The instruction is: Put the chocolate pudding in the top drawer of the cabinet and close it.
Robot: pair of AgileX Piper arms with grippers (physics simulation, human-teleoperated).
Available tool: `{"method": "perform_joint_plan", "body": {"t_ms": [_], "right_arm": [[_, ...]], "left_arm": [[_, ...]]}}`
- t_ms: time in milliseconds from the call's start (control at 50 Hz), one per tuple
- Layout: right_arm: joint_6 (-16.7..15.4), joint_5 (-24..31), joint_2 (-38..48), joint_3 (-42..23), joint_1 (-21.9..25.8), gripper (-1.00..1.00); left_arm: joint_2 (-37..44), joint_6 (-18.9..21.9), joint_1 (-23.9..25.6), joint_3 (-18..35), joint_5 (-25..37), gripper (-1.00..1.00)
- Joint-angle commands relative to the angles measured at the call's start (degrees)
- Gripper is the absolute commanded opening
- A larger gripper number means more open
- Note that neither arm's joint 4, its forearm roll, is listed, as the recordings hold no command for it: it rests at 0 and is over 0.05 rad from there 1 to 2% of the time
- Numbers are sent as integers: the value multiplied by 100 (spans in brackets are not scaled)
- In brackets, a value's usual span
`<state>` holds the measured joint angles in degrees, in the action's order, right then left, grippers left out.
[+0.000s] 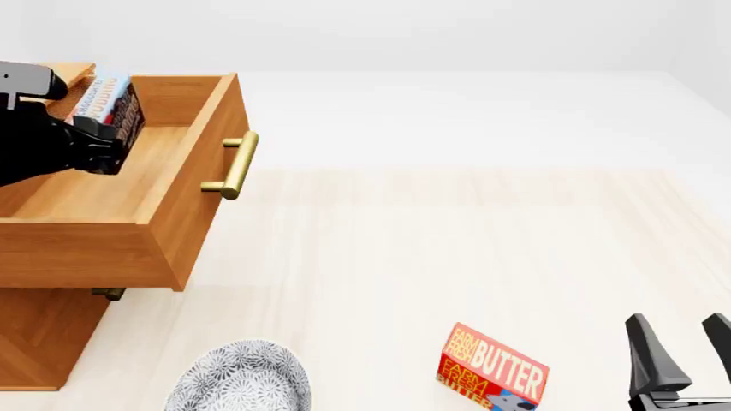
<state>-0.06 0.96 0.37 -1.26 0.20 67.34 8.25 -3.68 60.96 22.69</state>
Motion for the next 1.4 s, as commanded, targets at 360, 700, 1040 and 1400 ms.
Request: {"method": "perform_joint_plan", "body": {"t_ms": [360,700,1040,1400], "right_arm": [[0,-11,-1,11,0,100],[-1,-14,4,9,0,100],[-1,-8,1,6,0,100],[-2,-7,1,6,0,100]], "left_arm": [[167,-102,-105,-269,-322,-100],[216,-156,-122,-287,-348,-100],[251,-238,-39,-263,-272,100],[53,-200,-54,-210,-93,100]]}}
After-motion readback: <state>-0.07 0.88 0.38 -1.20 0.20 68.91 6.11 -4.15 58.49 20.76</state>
